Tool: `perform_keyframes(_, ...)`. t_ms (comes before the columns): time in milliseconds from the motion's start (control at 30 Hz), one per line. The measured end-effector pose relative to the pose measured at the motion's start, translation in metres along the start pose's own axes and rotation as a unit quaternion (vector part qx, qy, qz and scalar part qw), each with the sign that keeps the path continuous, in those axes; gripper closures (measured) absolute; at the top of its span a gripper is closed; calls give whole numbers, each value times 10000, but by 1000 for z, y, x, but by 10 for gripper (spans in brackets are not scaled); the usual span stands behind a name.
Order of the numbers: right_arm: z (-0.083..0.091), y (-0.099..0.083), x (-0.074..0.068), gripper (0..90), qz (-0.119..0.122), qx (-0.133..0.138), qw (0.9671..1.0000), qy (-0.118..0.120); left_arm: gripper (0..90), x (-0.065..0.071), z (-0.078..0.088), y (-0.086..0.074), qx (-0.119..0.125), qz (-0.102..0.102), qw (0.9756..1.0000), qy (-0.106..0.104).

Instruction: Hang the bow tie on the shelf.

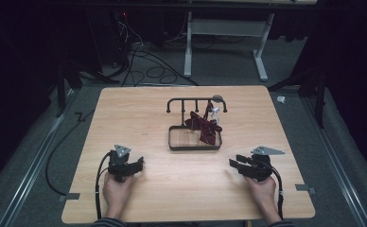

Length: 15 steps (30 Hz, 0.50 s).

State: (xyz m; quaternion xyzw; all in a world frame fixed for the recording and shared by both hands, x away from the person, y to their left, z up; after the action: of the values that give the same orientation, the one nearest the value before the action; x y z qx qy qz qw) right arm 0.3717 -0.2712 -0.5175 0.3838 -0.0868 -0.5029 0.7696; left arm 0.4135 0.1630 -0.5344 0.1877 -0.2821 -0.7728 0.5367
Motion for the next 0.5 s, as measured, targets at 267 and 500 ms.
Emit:
perform_keyframes(267, -3, -3, 1, 559, -26, -50, 10000, -37, 268, 0, 0, 0, 1, -1, 10000, 1)
perform_keyframes(500, -4, -4, 2, 556, -31, -87, 9999, -95, 268, 0, 0, 0, 1, 1, 10000, 0)
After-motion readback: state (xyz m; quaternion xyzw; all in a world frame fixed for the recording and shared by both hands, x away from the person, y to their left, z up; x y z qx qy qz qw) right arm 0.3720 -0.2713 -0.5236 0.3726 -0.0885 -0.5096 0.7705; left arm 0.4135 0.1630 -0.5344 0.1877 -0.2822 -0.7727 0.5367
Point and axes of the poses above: each handheld gripper's, and its own axes: z roughly backward along the jaws, y roughly out of its top, x roughly to its right, the point moved 4 cm from there along -z, roughly forward along the jaws, and after that the axes turned 8 degrees about -x, right-handed, at the moved point
